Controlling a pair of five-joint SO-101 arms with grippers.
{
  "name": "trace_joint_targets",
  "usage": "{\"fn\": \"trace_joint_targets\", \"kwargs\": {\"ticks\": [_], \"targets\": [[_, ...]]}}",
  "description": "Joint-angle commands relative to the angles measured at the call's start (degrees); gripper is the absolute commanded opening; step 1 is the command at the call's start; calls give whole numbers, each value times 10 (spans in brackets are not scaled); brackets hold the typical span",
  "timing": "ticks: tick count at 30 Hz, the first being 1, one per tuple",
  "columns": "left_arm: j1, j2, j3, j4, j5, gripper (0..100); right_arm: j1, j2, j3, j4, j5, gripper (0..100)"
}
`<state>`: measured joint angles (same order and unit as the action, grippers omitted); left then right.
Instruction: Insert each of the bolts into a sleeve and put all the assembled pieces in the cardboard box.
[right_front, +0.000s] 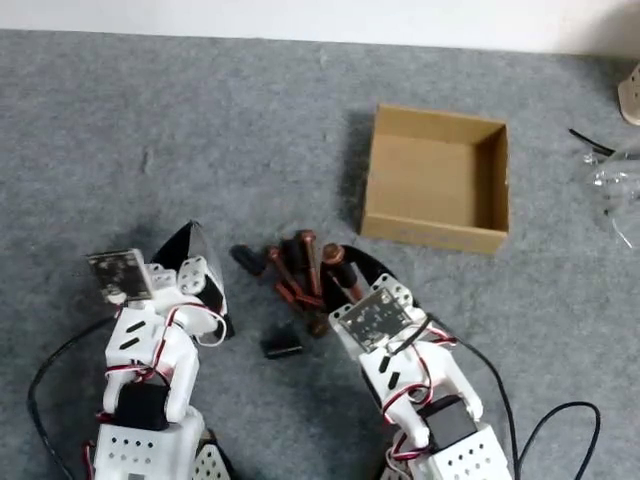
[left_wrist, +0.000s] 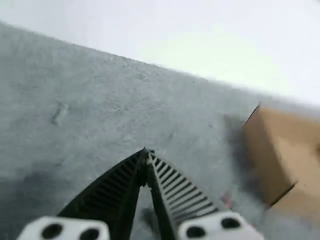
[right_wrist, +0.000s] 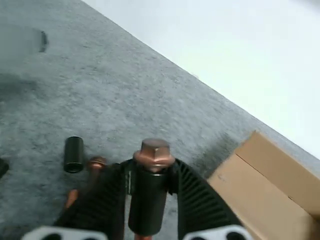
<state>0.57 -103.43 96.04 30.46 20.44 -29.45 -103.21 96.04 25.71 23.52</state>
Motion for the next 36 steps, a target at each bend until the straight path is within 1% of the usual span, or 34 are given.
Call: {"fn": "trace_joint_targets", "kwargs": {"ticks": [1,3,4,8,11,14,19,26,30,36], "targets": [[-7,-6,-19,84,-194,7,40,-12,76,-5,2,4],[-9,-6,-38,142,-287,7,62,-12,74,-5,2,4],[-8,-6,-41,158,-299,7,73,-10,68,-5,-3,4],[-6,-6,-41,160,-280,7,111,-5,27,-2,-55,4],[-7,-6,-41,161,-280,7,121,-2,-3,-2,-56,4],[-7,-6,-41,161,-280,7,121,51,-39,-2,-54,4],[-7,-6,-41,161,-281,7,124,276,-173,-4,-55,4],[-17,-8,-30,152,-282,7,126,618,-464,-4,-57,4],[-28,-7,-13,108,-282,7,156,793,-618,-2,-58,4],[-28,-7,-7,101,-282,7,210,1015,-816,-1,-58,4]]}}
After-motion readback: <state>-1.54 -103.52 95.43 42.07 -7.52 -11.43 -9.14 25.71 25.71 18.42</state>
